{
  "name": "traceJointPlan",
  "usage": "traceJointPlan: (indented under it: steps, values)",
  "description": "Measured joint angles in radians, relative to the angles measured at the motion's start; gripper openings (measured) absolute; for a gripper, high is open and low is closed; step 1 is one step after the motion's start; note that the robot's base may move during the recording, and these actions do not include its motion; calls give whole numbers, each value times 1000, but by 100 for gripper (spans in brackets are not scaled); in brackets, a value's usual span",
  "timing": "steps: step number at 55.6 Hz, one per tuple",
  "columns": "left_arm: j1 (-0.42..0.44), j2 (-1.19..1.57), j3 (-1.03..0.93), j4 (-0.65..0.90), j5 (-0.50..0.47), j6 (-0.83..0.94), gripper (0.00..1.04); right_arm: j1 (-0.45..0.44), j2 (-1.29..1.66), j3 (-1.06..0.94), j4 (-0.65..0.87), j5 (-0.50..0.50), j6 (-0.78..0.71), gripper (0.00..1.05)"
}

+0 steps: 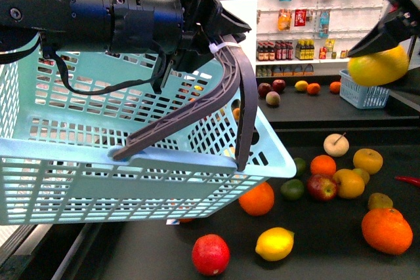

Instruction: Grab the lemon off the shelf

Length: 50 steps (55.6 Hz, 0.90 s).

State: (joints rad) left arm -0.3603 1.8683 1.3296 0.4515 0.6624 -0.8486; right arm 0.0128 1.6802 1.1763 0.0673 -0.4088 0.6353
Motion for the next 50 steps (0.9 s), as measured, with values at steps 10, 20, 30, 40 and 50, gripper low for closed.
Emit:
traceJointPlan:
  steps: [10,20,30,40,50]
  values:
    - [0,0,0,0,2,0,8,151,13,-27,28,17,32,63]
    - [0,0,0,0,-1,0,8,209,57,-27,37,55,33,63]
    - [0,0,0,0,0,0,8,242,98,-26,46,91,31,63]
    - [5,1,0,-2,-1,17,8,270,122,-14,60,123,22,74]
    - [10,1,0,-2,-1,18,8,272,128,-13,78,154,-5,98]
